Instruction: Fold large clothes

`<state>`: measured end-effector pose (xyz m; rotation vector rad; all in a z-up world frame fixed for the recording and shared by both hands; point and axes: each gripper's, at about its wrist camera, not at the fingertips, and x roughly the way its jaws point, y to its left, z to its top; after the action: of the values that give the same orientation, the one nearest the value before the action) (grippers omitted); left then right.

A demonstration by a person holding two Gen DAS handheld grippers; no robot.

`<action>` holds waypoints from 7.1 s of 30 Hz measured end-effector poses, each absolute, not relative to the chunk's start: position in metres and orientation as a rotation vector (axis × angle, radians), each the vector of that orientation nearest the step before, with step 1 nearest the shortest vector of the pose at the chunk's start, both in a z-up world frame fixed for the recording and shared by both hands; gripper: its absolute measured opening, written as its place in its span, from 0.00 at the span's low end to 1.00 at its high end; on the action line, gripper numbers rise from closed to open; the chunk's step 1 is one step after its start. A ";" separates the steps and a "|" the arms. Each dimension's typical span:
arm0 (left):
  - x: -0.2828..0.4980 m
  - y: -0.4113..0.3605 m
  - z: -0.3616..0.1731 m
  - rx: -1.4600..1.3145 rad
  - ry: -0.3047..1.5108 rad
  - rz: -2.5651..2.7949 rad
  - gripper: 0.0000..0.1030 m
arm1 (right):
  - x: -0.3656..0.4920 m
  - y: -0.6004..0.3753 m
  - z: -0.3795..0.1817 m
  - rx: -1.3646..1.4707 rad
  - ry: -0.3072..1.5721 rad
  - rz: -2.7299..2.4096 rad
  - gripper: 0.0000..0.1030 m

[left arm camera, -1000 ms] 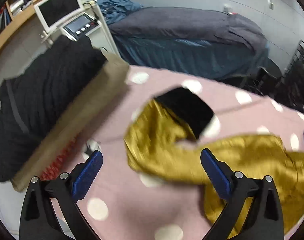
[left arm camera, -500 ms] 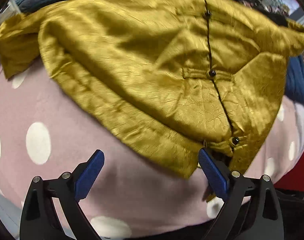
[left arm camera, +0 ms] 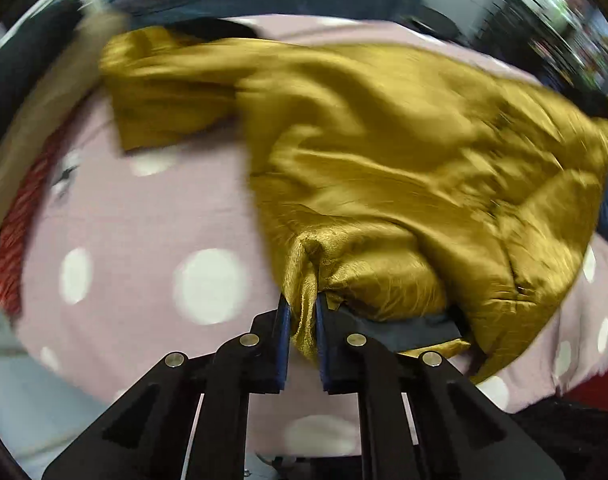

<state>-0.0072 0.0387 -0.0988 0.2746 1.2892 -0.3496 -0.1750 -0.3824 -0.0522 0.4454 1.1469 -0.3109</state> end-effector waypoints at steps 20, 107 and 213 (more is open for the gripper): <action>-0.002 0.086 -0.165 0.116 1.435 -0.416 0.89 | -0.194 -0.396 -0.146 0.561 1.191 -0.330 0.76; 0.001 -0.026 -0.156 0.573 1.392 -0.559 0.89 | -0.148 -0.325 -0.130 0.259 1.484 -0.198 0.69; -0.013 -0.176 -0.093 0.450 1.296 -0.575 0.93 | -0.151 -0.564 0.049 0.561 0.628 -0.638 0.14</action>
<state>-0.0126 -0.1756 -0.0934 0.4499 1.2959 -0.5748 -0.1507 -0.5642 0.0487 0.5608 0.6284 -0.6380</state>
